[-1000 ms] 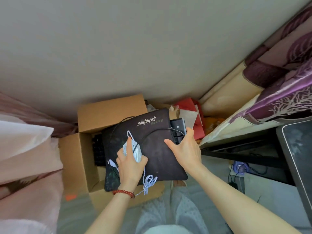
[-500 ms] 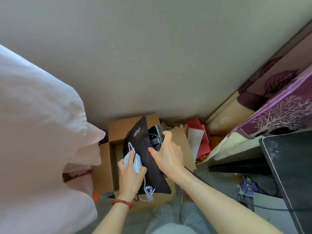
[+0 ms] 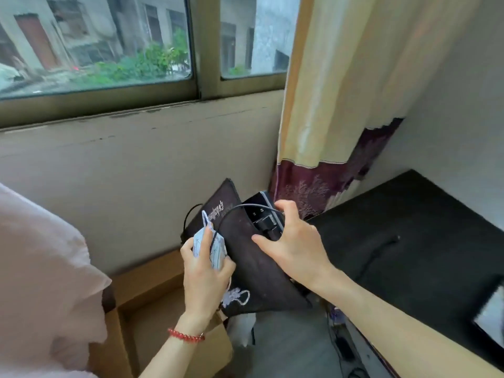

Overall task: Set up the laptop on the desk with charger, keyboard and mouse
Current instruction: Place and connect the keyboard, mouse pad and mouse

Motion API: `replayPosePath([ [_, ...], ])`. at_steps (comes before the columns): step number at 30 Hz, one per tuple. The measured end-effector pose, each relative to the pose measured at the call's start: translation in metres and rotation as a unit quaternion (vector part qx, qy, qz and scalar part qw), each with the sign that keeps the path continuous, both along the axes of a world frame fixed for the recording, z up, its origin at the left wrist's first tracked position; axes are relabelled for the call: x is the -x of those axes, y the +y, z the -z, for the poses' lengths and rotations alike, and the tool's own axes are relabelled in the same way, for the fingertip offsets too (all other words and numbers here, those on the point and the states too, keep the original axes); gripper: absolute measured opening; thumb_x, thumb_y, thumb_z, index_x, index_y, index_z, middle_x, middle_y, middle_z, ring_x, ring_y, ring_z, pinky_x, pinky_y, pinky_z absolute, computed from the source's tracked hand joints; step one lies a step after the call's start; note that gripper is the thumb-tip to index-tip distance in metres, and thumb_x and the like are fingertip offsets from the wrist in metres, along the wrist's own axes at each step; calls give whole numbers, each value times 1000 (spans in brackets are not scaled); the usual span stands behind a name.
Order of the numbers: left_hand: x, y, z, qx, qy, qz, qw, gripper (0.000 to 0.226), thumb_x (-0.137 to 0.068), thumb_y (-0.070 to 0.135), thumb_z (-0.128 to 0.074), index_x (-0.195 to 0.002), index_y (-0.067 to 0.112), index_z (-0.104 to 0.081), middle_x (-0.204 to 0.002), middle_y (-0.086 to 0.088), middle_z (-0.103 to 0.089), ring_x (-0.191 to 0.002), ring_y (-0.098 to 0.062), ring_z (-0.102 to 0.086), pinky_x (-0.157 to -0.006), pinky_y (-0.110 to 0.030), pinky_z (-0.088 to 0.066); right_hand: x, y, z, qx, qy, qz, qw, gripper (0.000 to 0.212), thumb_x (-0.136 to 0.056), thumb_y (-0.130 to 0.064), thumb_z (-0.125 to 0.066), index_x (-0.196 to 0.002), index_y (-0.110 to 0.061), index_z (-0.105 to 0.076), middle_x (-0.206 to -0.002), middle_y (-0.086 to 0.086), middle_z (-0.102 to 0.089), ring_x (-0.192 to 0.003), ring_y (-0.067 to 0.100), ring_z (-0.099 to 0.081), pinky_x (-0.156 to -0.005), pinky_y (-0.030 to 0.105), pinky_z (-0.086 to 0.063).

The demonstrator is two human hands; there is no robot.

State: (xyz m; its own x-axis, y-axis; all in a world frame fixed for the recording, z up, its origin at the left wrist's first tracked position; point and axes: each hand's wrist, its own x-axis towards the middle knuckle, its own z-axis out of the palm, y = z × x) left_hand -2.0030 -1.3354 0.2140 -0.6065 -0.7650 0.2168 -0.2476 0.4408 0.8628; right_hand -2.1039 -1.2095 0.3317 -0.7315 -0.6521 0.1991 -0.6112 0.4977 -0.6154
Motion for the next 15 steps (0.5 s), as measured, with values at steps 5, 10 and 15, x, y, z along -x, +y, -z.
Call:
replayPosePath([
  [5,37,98,-61,59,61,109,990,77,-71,8,-68,-134,39,-34,-123,1,-31,-107,-22,-48,-85,-34,-48,-6,137,-55,95,-25,131,987,61,-73,-39,-74,-119,-25,-37,-97,-9,-64,-94,18,-62,-89,40,-49],
  [10,43,241,-96,110,80,236,962,82,-68,11,-66,-137,39,-32,-126,-4,-31,-116,-25,-44,-88,-27,-38,-47,301,-72,198,-22,274,941,55,-68,-35,-77,-110,-29,-41,-88,-19,-61,-88,9,-62,-79,26,-48],
  [15,27,380,-104,131,68,357,923,81,-69,19,-63,-137,44,-28,-127,-3,-31,-118,-23,-40,-89,-31,-42,-102,440,-61,266,-6,399,878,54,-69,-26,-79,-107,-29,-39,-92,-28,-48,-86,-23,-50,-67,0,-38],
])
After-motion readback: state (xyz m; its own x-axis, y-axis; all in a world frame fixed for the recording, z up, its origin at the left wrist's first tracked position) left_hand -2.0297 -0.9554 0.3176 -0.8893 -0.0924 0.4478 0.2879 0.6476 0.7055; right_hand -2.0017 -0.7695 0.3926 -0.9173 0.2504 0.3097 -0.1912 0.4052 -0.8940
